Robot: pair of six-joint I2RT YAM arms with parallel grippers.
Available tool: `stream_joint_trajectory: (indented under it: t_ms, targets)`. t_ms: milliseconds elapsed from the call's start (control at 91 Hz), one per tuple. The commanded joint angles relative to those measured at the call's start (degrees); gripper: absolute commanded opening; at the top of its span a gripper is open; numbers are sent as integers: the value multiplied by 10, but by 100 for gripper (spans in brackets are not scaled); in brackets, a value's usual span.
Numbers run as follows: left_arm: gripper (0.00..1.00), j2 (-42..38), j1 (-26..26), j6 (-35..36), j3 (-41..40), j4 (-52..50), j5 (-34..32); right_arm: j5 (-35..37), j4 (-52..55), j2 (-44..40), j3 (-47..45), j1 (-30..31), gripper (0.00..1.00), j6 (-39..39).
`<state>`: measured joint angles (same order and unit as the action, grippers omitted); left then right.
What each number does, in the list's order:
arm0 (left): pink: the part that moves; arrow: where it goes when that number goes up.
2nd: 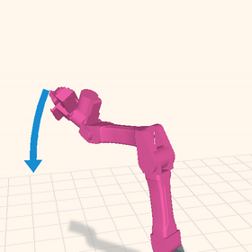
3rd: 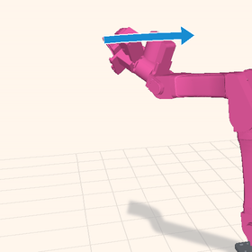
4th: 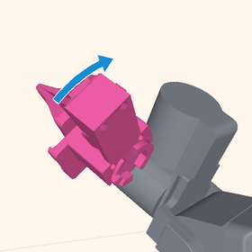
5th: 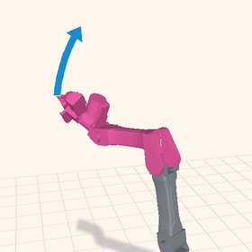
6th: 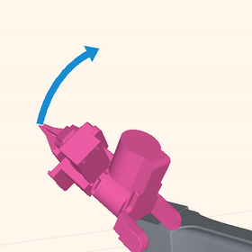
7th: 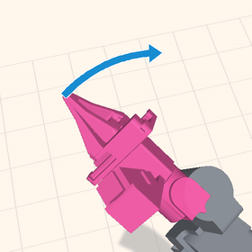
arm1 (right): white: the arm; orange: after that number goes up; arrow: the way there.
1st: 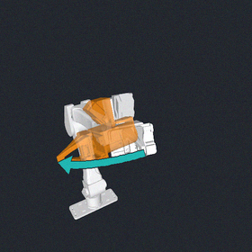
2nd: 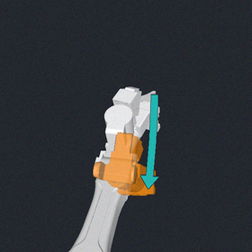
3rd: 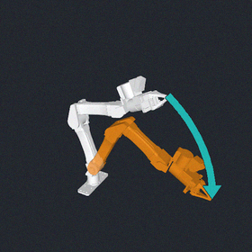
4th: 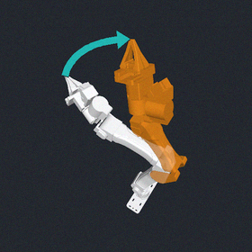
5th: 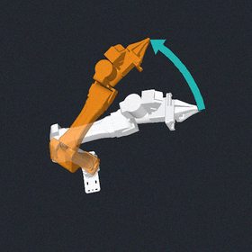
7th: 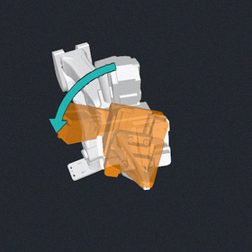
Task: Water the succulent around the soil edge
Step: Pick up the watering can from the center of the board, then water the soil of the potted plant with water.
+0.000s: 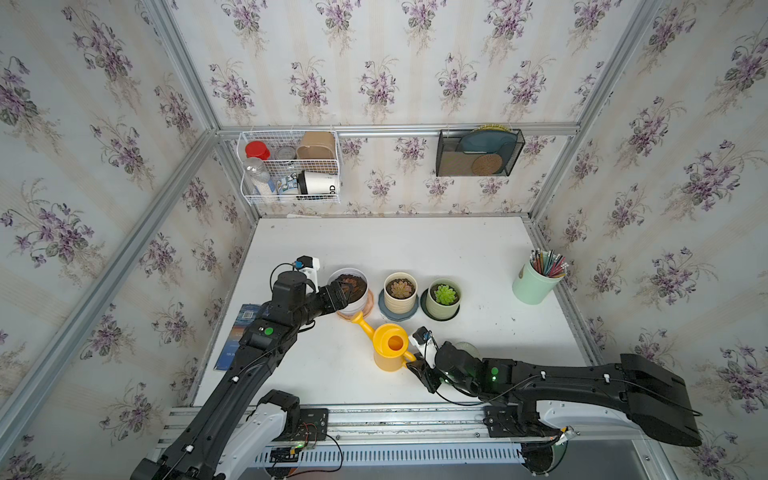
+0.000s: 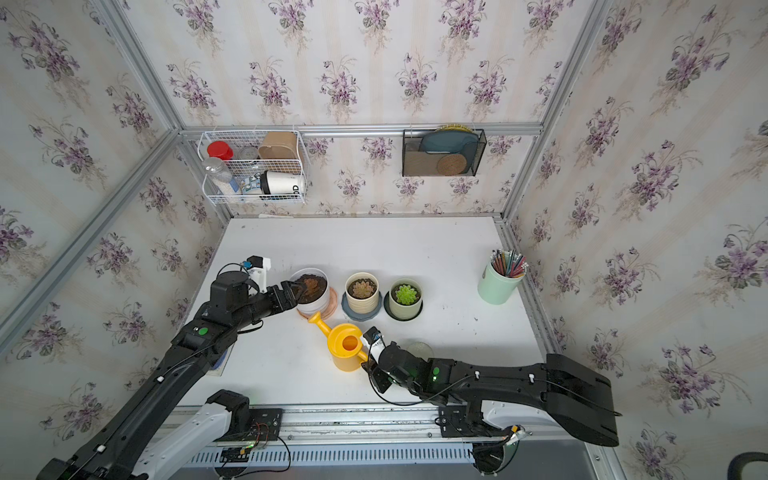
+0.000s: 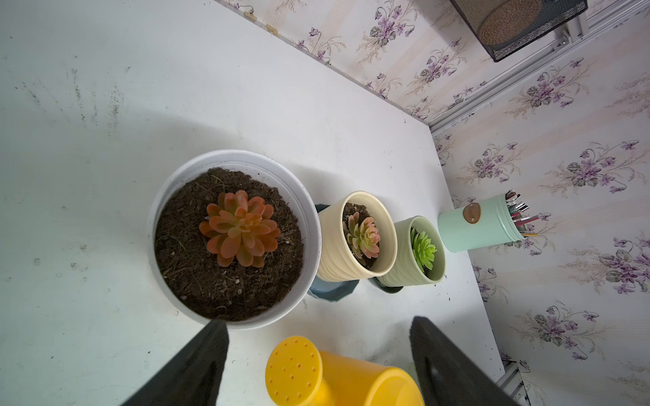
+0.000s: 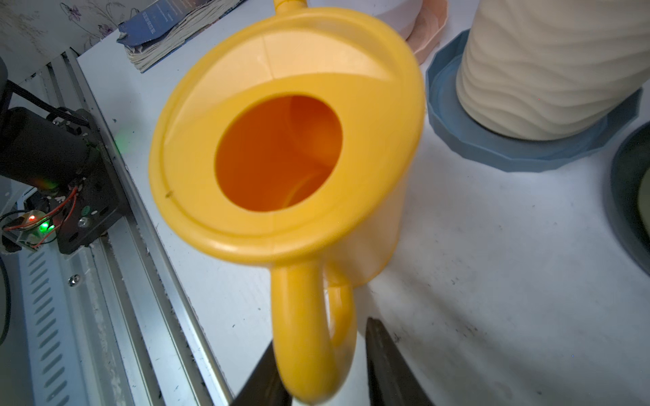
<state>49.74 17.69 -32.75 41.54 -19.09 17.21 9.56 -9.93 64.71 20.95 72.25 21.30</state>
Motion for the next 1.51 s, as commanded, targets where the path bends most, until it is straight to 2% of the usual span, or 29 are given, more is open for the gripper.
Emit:
stream_joint_trajectory:
  t_ms: [0,187,330,462,582,692,1022,1198,1341,1494]
  targets:
    - [85,0,0,-5,-1,16,4,11,-77,13,-9,3,37,10]
    - [85,4,0,-6,-2,16,4,32,-111,36,-14,7,29,-1]
    - [85,3,0,-9,-5,15,6,35,-124,32,-20,8,15,-13]
    - [85,-4,0,-4,-5,6,-1,23,-77,12,-1,15,0,-15]
    - [85,-16,0,0,-2,-2,-18,16,32,-5,53,27,0,-9]
    - [85,-32,0,7,0,-10,-43,3,188,-5,147,33,0,8]
    - [85,-81,0,-4,-24,-6,-112,40,524,26,371,34,0,57]
    - [85,-77,0,-10,-40,18,-106,56,620,67,470,34,0,47]
    - [85,-63,-1,-13,-39,22,-95,61,671,105,516,22,0,25]
    - [85,-58,0,-17,-48,33,-86,12,659,122,533,-7,0,-10]
